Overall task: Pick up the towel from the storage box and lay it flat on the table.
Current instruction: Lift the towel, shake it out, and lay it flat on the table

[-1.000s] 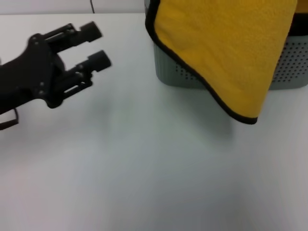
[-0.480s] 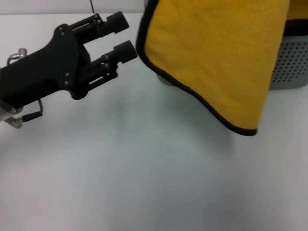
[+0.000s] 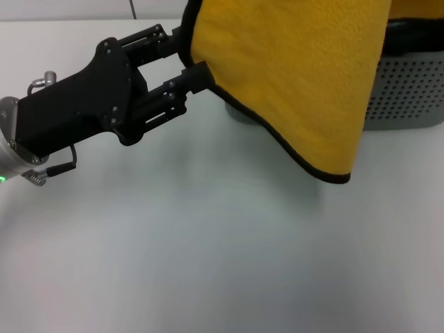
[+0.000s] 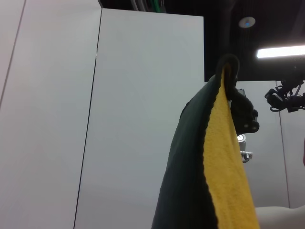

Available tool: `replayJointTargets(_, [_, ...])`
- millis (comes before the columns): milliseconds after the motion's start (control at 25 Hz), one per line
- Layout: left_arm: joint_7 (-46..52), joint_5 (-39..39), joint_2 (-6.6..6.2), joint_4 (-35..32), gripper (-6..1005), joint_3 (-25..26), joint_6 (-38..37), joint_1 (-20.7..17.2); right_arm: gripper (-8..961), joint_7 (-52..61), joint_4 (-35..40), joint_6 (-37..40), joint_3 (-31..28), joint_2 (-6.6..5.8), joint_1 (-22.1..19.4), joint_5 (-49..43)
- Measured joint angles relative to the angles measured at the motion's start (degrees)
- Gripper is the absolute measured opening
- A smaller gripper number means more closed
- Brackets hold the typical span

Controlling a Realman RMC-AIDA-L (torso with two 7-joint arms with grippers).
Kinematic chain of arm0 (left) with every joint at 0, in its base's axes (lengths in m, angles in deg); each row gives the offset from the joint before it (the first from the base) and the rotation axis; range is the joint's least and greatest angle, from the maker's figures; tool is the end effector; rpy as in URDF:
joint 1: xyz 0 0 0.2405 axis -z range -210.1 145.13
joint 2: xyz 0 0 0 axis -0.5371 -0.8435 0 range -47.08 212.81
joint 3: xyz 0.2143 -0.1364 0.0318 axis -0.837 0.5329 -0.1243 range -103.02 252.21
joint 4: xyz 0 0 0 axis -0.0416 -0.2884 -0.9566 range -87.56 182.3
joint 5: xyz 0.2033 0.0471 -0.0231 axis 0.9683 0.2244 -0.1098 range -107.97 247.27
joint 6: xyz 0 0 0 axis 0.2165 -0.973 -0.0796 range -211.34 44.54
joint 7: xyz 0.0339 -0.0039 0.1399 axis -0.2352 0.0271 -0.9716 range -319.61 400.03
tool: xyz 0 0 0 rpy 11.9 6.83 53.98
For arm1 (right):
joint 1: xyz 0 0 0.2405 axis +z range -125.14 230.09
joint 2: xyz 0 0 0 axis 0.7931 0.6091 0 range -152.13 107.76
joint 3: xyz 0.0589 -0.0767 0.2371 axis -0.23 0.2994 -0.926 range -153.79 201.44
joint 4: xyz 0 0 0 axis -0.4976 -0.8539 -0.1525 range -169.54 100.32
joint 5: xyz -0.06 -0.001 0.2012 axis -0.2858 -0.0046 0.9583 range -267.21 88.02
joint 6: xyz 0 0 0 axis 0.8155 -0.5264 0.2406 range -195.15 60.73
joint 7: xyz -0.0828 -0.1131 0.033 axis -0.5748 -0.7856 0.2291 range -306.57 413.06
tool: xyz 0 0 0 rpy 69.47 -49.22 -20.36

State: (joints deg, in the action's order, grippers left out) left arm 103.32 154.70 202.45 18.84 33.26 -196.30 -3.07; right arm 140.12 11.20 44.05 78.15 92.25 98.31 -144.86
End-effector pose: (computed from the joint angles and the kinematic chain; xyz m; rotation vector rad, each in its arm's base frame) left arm -0.2058 0.2933 0.0287 -2.4924 -0.1262 -1.5795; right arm 0.0565 0.3445 0.1185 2.3848 0.3265 -1.8669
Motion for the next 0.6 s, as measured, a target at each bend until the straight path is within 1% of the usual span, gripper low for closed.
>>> replayJointTargets(480, [-0.2, 0.1, 0.03, 0.8, 453, -0.9, -0.1, 0.6, 3, -0.7, -1.9, -0.1, 0.0, 0.08, 0.4, -0.7])
replayJointTargets(600, [-0.3, 0.2, 0.0, 0.4, 398, -1.9, -0.1, 0.6, 3, -1.0, -2.4, -0.1, 0.0, 0.08, 0.3, -0.7])
